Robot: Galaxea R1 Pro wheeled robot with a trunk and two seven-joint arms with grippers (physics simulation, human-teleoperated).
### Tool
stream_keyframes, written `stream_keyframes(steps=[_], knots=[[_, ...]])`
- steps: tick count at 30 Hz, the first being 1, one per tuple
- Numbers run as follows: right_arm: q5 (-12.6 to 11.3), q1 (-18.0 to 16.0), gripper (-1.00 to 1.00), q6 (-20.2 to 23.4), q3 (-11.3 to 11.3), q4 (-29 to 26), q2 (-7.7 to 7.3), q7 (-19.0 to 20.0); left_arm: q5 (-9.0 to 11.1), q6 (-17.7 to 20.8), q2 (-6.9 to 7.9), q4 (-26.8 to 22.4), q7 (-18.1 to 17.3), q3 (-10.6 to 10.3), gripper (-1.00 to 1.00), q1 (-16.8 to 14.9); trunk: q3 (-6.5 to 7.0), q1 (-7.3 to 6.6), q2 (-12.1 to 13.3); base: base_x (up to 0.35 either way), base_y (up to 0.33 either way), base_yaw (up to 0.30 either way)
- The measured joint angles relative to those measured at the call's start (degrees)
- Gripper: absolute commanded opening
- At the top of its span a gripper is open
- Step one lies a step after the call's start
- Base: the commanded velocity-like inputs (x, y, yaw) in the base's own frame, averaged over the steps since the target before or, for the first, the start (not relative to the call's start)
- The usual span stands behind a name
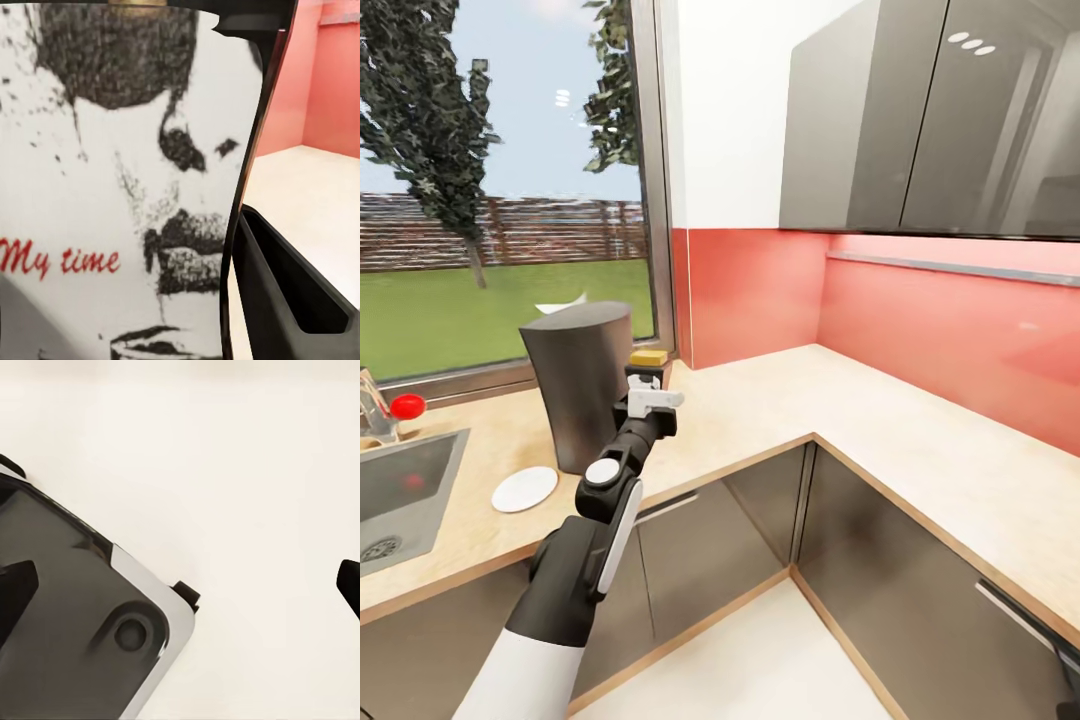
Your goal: Set up a coffee station on the kitchen countertop: keep the coffee maker on the countertop, move the bottle of coffee from the kitchen shelf to the counter next to the coffee maker, place a paper coffee filter on top of the coffee maker, put the saucer next to the coffee maker with the coffee cup on the saucer, and place the electric kettle next to the coffee maker.
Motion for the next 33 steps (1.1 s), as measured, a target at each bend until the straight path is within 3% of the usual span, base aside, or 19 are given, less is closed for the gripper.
stream_keyframes(steps=[6, 33], knots=[[0.0, 0.0, 1.0, 0.0, 0.0, 0.0, 0.0, -0.07, 0.02, -1.61, 0.0, 0.88, -0.02, 0.0, -1.0, 0.02, -1.08, 1.32, -2.41, 0.0, 0.0, 0.0], [0.09, 0.0, 1.0, 0.01, 0.0, 0.0, 0.0, -0.09, 0.01, -2.37, 0.0, 1.46, -0.03, 0.09, -1.0, 0.05, -5.94, 7.25, -13.25, 0.0, 0.0, 0.0]])
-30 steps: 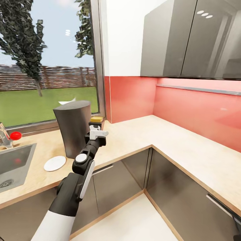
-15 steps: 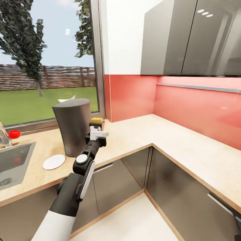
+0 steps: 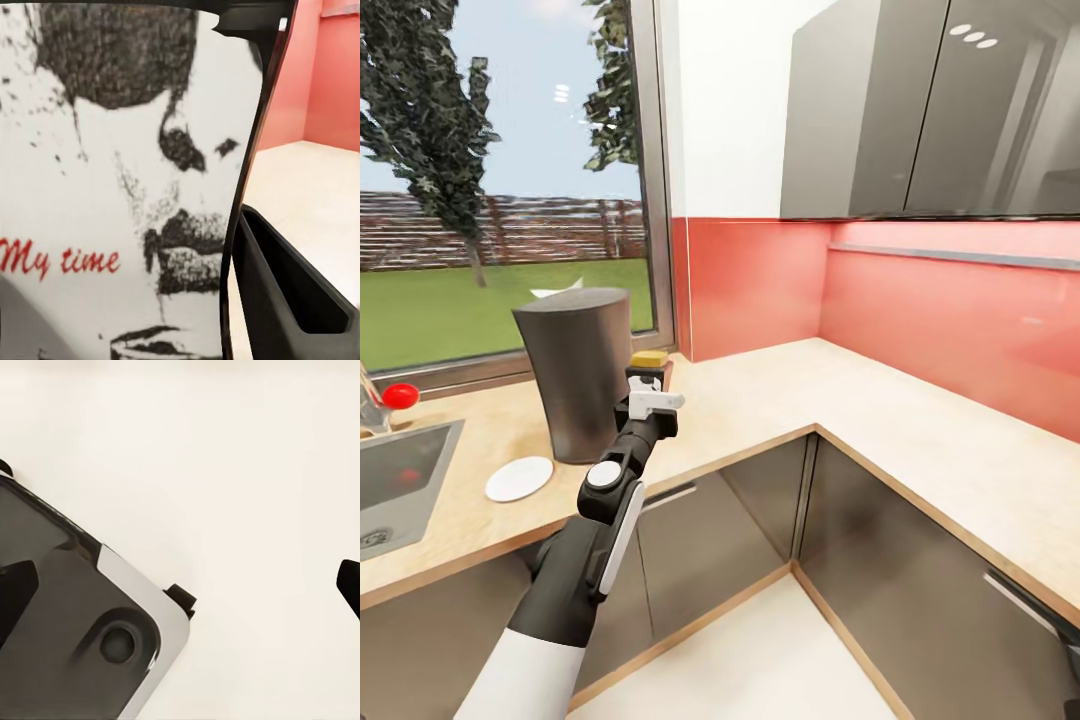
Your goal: Set up a coffee station on the kitchen countertop: keep the coffee maker on the countertop, move the bottle of coffee from the kitchen shelf to the counter next to the coffee maker, place a paper coffee filter on top of the coffee maker, put the saucer next to the coffee maker with the coffee cup on the saucer, and place the electric kettle next to the coffee maker.
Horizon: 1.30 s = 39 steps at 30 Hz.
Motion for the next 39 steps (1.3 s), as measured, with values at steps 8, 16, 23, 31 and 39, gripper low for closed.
stream_keyframes(steps=[8, 16, 23, 31, 39], knots=[[0.0, 0.0, 1.0, 0.0, 0.0, 0.0, 0.0, 0.0, 0.0, -0.96, 0.0, 0.98, -0.01, -0.05, -1.0, 0.0, -1.44, 1.76, -3.21, 0.0, 0.0, 0.0], [0.0, 0.0, 1.0, 0.0, 0.0, 0.0, 0.0, 0.0, 0.0, -1.55, 0.0, 1.09, -0.02, -0.01, -1.0, 0.0, -2.88, 3.52, -6.42, 0.0, 0.0, 0.0], [0.0, 0.0, 1.0, 0.0, 0.0, 0.0, 0.0, 0.0, 0.0, -1.59, 0.0, 1.1, -0.02, 0.0, -1.0, 0.0, -4.13, 5.05, -9.23, 0.0, 0.0, 0.0], [0.0, 0.0, 1.0, 0.0, 0.0, 0.0, 0.0, 0.0, 0.0, -1.59, 0.0, 1.1, -0.02, 0.0, -1.0, 0.0, -5.57, 6.81, -12.44, 0.0, 0.0, 0.0], [0.0, 0.0, 1.0, 0.0, 0.0, 0.0, 0.0, -0.02, 0.0, -1.59, 0.0, 1.1, -0.02, 0.0, -1.0, 0.0, -7.01, 8.57, -15.65, 0.0, 0.0, 0.0]])
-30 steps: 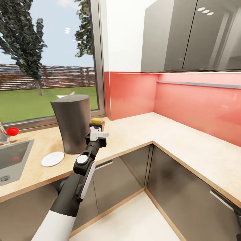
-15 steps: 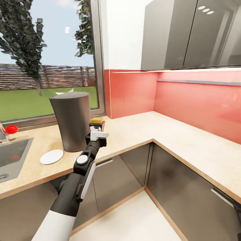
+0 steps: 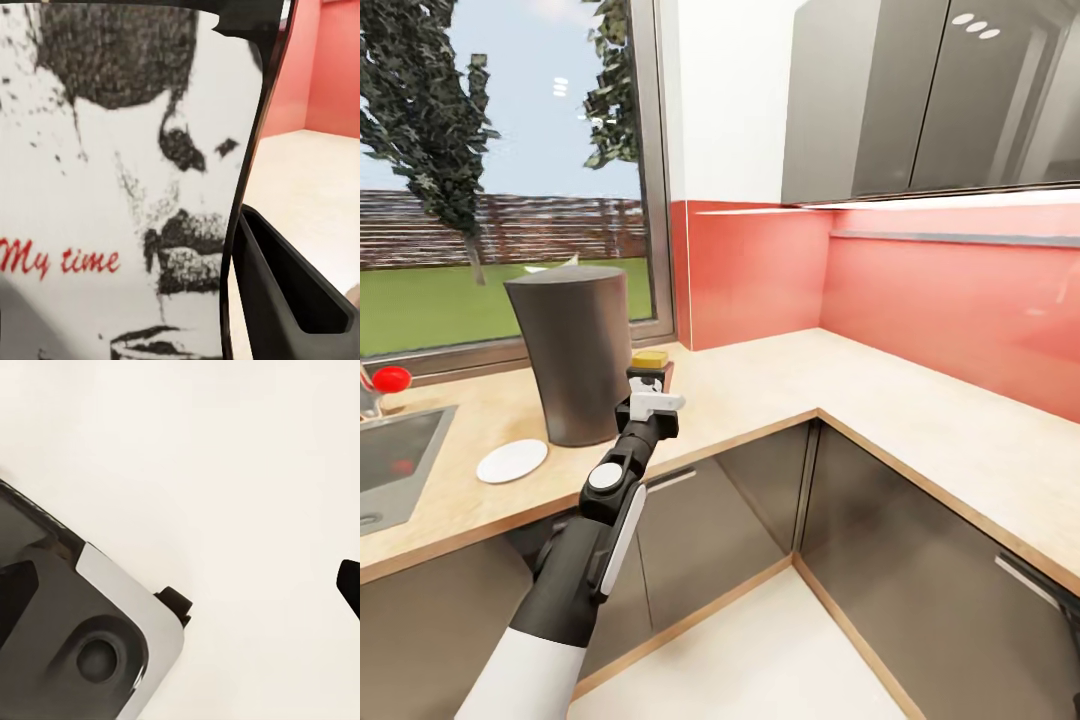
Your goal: Set up a coffee station on the kitchen countertop: keep the coffee maker on the countertop, move the bottle of coffee from the kitchen shelf to the counter next to the coffee maker, place a paper coffee filter on top of the coffee maker, put the saucer next to the coffee maker with the coffee cup on the saucer, and place the electric kettle next to the coffee maker.
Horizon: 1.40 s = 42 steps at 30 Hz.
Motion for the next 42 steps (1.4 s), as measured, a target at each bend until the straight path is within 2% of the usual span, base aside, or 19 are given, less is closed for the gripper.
stream_keyframes(steps=[15, 24, 27, 28, 31, 42], knots=[[0.0, 0.0, 1.0, 0.0, 0.0, 0.0, 0.01, -0.07, 0.0, -0.02, 0.0, 0.0, 0.0, 0.0, -1.0, 0.0, -2.69, 3.3, -6.02, 0.0, 0.0, 0.0], [0.0, 0.0, 1.0, 0.0, 0.0, 0.0, 0.04, -0.07, 0.17, -0.1, 0.0, 0.09, -0.04, 0.0, -1.0, 0.01, -2.7, 3.3, -6.03, 0.004, 0.0, 0.0], [0.01, 0.0, 1.0, 0.0, 0.0, 0.0, 0.03, -0.07, 2.56, -0.73, 0.0, 1.26, -0.14, 0.0, -1.0, 0.04, -2.7, 3.28, -6.04, 0.181, 0.0, 0.0], [0.02, 0.0, 1.0, 0.0, 0.0, 0.0, 0.02, -0.07, 3.56, -2.28, 0.0, 1.75, -0.19, -0.01, -1.0, 0.02, -2.7, 3.28, -6.04, 0.243, 0.0, 0.0], [0.01, 0.0, 1.0, -0.03, 0.0, 0.0, 0.02, -0.07, 4.33, -4.07, 0.0, 2.66, -0.26, 0.0, -1.0, 0.0, -2.7, 3.29, -6.03, 0.136, 0.0, 0.0], [0.01, 0.0, 1.0, -0.08, 0.0, 0.0, 0.0, -0.07, 4.68, -5.07, 0.0, 3.61, -0.23, 0.01, -1.0, 0.0, -2.7, 3.3, -6.03, 0.021, 0.0, 0.0]])
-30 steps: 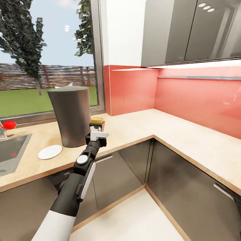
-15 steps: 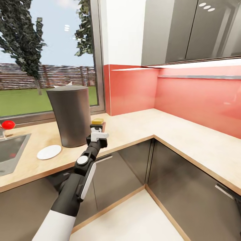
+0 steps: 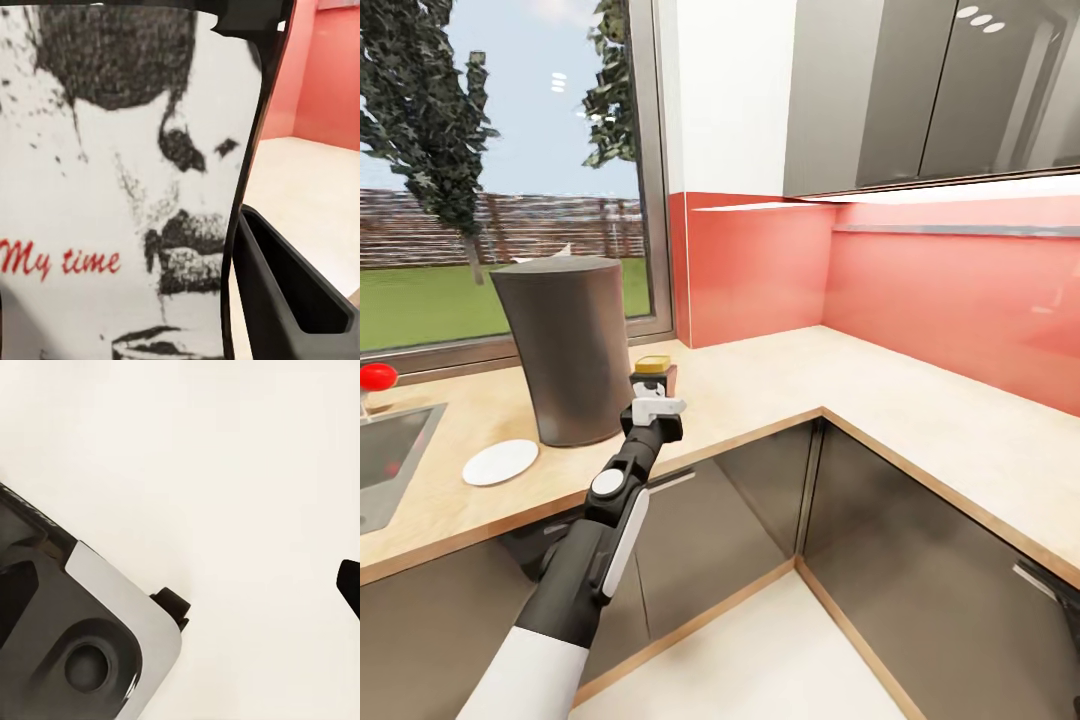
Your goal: Set up a coffee station on the kitchen countertop: keep the coffee maker on the countertop, move the bottle of coffee from the kitchen shelf to the counter next to the coffee maker, place a paper coffee filter on top of the coffee maker, put the saucer next to the coffee maker with the coffee cup on the saucer, and place the electric kettle next to the coffee maker.
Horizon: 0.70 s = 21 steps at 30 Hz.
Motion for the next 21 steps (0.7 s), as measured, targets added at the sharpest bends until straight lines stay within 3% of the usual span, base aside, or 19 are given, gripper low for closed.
stream_keyframes(steps=[13, 21], knots=[[0.02, 0.0, 1.0, -0.01, 0.0, 0.0, 0.01, -0.01, 0.02, -0.1, 0.0, 0.6, -0.06, 0.08, -1.0, 0.08, 0.0, -0.01, 0.0, 0.09, 0.0, 0.0], [0.04, 0.0, 1.0, 0.0, 0.02, 0.07, 0.07, -0.08, 0.08, -4.76, 0.0, 4.36, -0.22, 0.0, -1.0, 0.09, 0.0, 0.0, 0.0, 0.01, 0.0, 0.0]])
